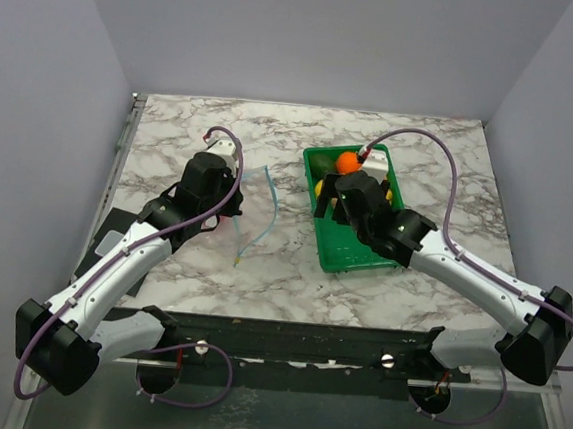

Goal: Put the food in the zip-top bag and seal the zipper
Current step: Pick up the fake fruit from the bin.

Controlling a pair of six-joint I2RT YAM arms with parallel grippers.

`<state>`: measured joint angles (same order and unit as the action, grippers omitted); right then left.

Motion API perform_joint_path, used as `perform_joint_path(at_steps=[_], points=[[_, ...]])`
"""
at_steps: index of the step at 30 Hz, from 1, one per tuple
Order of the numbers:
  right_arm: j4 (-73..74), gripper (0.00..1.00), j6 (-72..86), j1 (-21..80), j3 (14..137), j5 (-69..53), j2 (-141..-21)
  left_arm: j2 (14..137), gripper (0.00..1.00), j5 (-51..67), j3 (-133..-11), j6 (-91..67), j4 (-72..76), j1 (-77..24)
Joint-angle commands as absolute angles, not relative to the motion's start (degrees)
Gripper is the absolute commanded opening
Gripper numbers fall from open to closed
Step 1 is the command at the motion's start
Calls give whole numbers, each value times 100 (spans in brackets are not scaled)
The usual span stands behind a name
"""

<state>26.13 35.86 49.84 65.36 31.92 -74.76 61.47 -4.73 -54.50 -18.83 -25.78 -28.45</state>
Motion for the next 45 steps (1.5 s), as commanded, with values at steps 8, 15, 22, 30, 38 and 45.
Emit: perform_joint_path(at_steps=[8,15,22,30,38,45], points=[[2605,100,4182,4389,6325,3323,-8166,5994,0,-624,-5370,-1822,-2487,-2805],[2254,100,4538,4031,6326,3132,-8535,5983,0,-591,-5370,-1823,-2483,-2807],[2001,100,4937,3618,6410,2747,-8971,5976,0,-580,-5370,-1824,-2487,-2804],[1626,100,5303,3272,6305,2518,-9341,5990,0,-571,-5372,-1815,-2487,-2804],[1188,100,5414,3066,6216,2330,-9621,5994,1,-571,-5370,-1812,-2487,-2804],[1131,100,5487,2984,6374,2199,-9988,6003,1,-588,-5370,-1802,-2496,-2804]])
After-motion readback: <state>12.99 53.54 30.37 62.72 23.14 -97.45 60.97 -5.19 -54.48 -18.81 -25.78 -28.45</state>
